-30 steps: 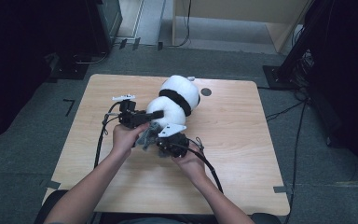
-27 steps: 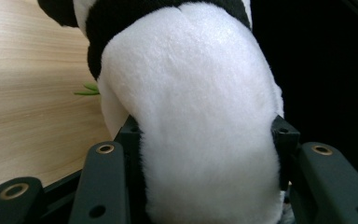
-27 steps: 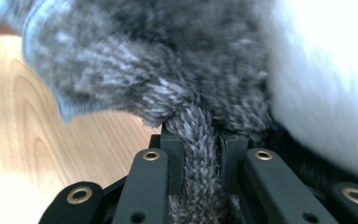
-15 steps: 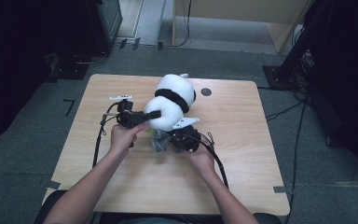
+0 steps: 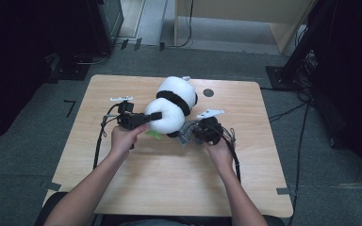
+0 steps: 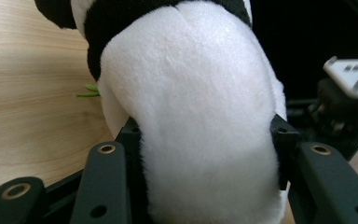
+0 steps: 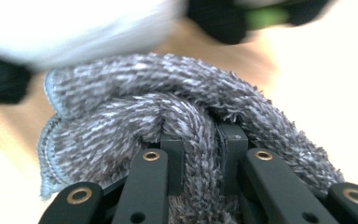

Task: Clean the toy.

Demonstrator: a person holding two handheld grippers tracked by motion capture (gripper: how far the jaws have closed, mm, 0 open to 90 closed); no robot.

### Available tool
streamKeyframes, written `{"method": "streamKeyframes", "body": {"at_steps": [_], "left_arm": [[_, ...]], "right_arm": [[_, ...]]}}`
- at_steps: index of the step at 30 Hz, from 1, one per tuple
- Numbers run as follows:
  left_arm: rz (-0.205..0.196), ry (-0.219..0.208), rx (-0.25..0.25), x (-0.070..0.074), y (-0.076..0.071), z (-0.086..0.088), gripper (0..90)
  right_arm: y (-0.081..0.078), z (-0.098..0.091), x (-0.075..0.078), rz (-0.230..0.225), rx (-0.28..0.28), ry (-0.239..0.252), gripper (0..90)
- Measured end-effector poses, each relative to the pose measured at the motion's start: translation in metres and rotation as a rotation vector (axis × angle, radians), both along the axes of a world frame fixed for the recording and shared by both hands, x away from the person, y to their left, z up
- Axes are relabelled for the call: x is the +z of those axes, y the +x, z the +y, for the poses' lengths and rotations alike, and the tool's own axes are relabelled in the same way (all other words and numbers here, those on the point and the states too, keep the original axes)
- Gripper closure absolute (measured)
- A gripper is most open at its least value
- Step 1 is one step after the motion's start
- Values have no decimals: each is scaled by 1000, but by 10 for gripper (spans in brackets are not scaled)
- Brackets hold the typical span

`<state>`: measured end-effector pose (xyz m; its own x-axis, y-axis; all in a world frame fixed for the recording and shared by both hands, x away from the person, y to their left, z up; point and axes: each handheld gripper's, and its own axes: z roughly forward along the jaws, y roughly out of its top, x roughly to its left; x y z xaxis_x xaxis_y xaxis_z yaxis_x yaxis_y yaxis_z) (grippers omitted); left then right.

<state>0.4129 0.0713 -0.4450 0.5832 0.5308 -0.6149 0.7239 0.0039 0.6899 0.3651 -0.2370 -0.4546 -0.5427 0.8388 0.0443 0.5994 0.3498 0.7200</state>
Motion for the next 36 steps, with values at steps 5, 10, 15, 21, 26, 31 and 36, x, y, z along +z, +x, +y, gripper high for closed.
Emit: {"method": "streamKeyframes", "body": {"at_steps": [5,10,15,21,26,31,36], "left_arm": [[-13,53,-4,-3,-1,-5,491],[-35,81,-15,-4,-7,-17,492],[-74,91,-23,1,-15,-26,491],[-93,108,-12,4,-21,-34,491],[-100,123,-5,3,-21,-35,491],[-100,124,4,3,-21,-34,491],[-68,87,28,0,-15,-28,491]], "right_arm": [[-1,-30,19,-17,-82,157,779],[-10,-23,45,-59,-27,219,780],[-17,0,57,-50,51,247,779],[-16,13,55,24,93,284,779],[-17,26,55,58,131,296,784],[-25,56,52,46,204,269,782],[-24,64,46,93,244,300,780]]}}
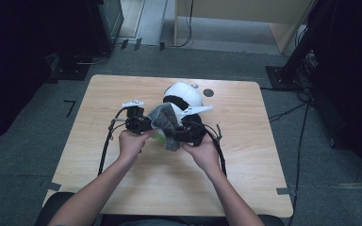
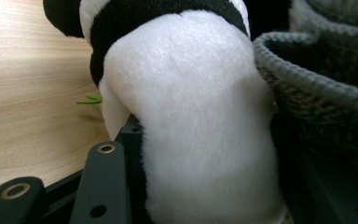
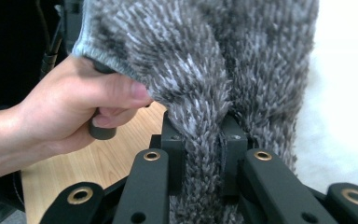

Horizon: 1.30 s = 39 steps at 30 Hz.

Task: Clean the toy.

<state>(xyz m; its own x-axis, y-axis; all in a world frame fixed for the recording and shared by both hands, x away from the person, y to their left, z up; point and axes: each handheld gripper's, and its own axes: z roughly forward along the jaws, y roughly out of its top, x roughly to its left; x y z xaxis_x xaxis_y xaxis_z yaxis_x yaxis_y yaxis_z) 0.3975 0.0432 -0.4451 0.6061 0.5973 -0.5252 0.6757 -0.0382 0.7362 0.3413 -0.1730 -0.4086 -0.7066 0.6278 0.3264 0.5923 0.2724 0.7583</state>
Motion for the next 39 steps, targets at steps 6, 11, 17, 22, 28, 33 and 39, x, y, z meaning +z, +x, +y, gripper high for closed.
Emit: {"method": "streamKeyframes", "body": {"at_steps": [6,11,17,22,28,33,39], "left_arm": [[9,24,17,-2,4,5,490],[28,13,37,-3,9,11,489],[6,-3,55,2,10,15,486],[5,-34,56,5,9,18,486],[4,-57,41,7,8,21,483],[-22,-36,34,9,7,25,482],[-27,-22,26,9,7,28,484]], "right_arm": [[-7,13,-13,-130,27,-82,781],[-7,20,-24,-168,70,-131,785],[-6,24,-39,-179,97,-185,788],[-1,27,-56,-137,122,-215,787],[9,12,-72,-89,86,-174,788],[15,-5,-73,-91,40,-221,785],[19,-20,-69,-63,-8,-268,785]]}}
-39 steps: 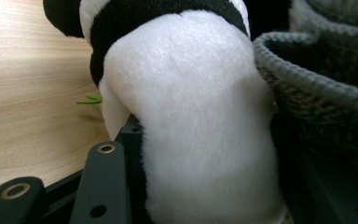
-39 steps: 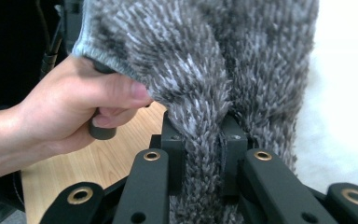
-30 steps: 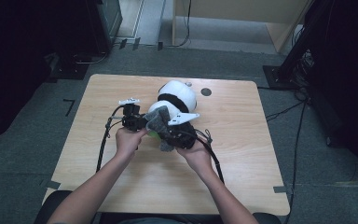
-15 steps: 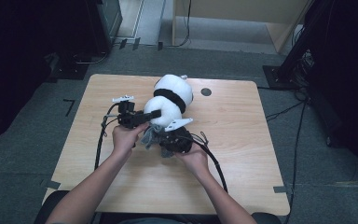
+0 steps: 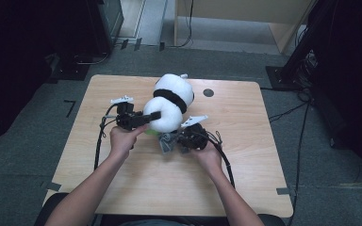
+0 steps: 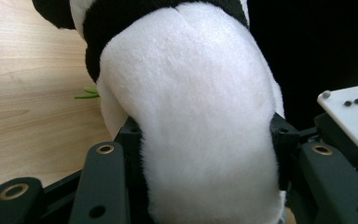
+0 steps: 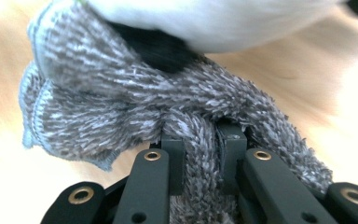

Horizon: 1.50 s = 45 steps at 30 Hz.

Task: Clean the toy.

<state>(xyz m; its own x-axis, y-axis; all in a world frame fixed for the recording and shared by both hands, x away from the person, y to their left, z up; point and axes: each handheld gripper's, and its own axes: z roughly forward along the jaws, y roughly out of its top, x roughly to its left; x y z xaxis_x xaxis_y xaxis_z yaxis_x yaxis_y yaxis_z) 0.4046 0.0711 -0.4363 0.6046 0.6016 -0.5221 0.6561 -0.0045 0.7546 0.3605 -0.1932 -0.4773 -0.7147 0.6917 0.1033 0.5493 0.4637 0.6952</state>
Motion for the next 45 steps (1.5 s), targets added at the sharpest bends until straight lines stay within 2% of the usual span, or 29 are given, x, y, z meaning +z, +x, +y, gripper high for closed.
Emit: {"method": "streamKeyframes", "body": {"at_steps": [3,6,10,12,15,17,19,20,25,28,31,36,38,45], "left_arm": [[9,-4,-5,0,1,4,484],[-3,15,-12,-1,0,5,483],[-9,31,-25,-1,-1,5,483],[-12,31,-28,-1,-1,6,483],[7,14,-22,-4,0,10,483],[2,29,-21,-4,1,11,483],[-37,82,-18,-3,-2,9,483],[-48,95,-19,-2,-2,9,483],[-57,66,-14,0,0,15,483],[-45,49,-3,-1,3,21,483],[-37,45,16,-3,7,28,483],[-44,60,40,-1,13,41,483],[-35,40,53,0,14,46,483],[-46,27,63,1,18,58,481]], "right_arm": [[3,-8,5,-7,-33,1,785],[7,-21,9,3,-88,15,785],[13,-41,13,30,-163,82,784],[13,-46,16,27,-184,92,784],[13,-54,25,3,-204,113,784],[11,-58,33,-13,-214,132,777],[10,-63,40,-19,-231,166,772],[10,-65,43,-17,-233,178,772],[9,-71,49,-18,-243,158,772],[9,-77,52,-29,-254,147,773],[9,-83,55,-40,-273,145,773],[11,-98,58,-41,-307,160,773],[11,-103,58,-39,-322,164,773],[15,-117,54,-39,-353,150,773]]}}
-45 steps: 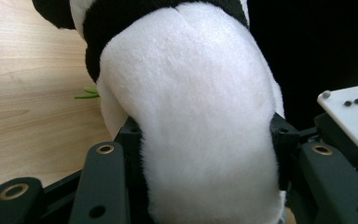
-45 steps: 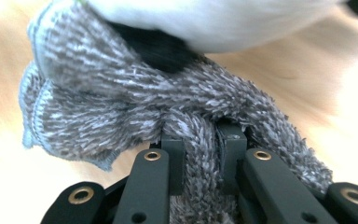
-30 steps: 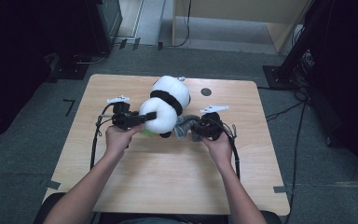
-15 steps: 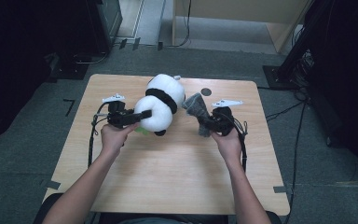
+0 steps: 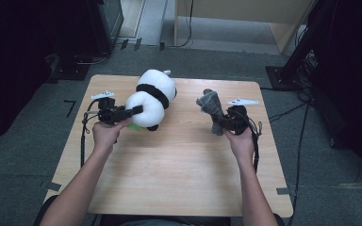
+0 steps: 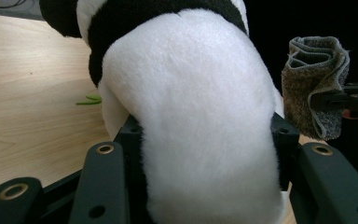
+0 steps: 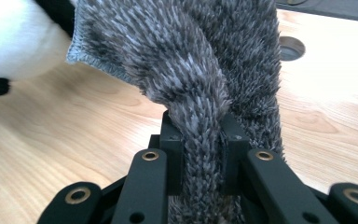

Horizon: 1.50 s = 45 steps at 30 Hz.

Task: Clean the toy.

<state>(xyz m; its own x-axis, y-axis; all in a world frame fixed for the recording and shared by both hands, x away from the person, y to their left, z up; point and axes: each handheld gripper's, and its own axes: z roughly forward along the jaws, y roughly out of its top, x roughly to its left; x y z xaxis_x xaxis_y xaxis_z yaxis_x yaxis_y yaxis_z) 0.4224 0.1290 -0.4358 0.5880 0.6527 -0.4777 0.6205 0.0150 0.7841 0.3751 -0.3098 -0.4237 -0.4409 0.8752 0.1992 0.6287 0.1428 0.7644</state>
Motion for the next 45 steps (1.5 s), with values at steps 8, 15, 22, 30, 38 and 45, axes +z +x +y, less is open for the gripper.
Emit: {"method": "streamKeyframes", "body": {"at_steps": [8,15,22,30,38,45], "left_arm": [[9,14,21,-2,5,20,480],[29,27,62,-8,12,36,478],[65,32,91,-19,21,51,478],[69,31,126,-29,26,61,474],[73,65,140,-39,30,68,450],[61,91,149,-42,31,69,351]], "right_arm": [[7,-24,-2,4,-54,2,773],[10,-45,-12,31,-96,-14,773],[17,-61,-24,57,-129,-57,774],[23,-81,-44,91,-175,-32,772],[26,-88,-59,129,-199,-50,765],[30,-82,-67,134,-176,-86,746]]}}
